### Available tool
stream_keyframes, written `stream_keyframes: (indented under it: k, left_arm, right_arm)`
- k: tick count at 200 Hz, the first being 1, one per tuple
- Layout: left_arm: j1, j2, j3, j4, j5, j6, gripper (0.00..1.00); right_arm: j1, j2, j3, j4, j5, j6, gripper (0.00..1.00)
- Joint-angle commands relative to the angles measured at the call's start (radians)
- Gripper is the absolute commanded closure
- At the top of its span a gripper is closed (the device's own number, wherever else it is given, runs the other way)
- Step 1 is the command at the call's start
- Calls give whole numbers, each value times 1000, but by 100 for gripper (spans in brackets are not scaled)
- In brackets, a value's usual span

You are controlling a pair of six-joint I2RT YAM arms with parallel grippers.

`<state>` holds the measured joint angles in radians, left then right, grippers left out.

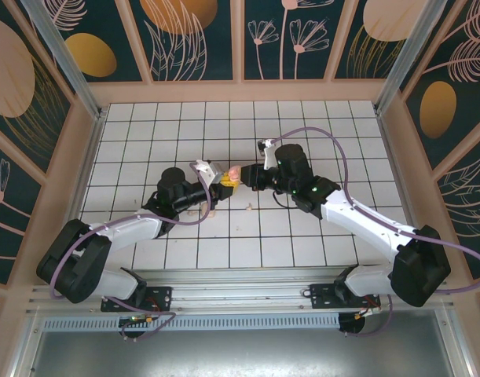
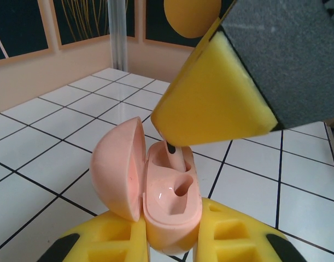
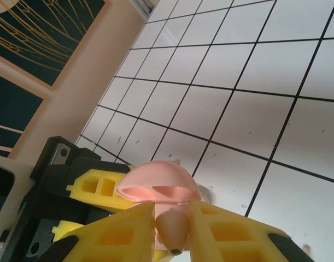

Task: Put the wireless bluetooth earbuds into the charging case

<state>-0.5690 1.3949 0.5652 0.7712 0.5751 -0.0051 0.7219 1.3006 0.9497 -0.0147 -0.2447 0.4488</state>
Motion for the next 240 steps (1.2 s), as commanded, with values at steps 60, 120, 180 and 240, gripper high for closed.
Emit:
stream_keyframes:
  k: [60, 120, 180, 240]
  left_arm:
    - [-4, -40, 23, 38, 8, 6, 88]
    - [-5, -49, 21, 18, 10, 20, 88]
    - [-4, -45, 23, 22, 11, 21, 88]
    - [-4, -46, 25, 19, 11, 23, 88]
  right_arm:
    - [6, -31, 22, -58, -20, -27, 63]
    - [-70, -112, 2, -23, -93, 37, 59]
    - [-105, -69, 29, -33, -176, 47, 63]
    - [-102, -34, 28, -27, -212, 51, 65]
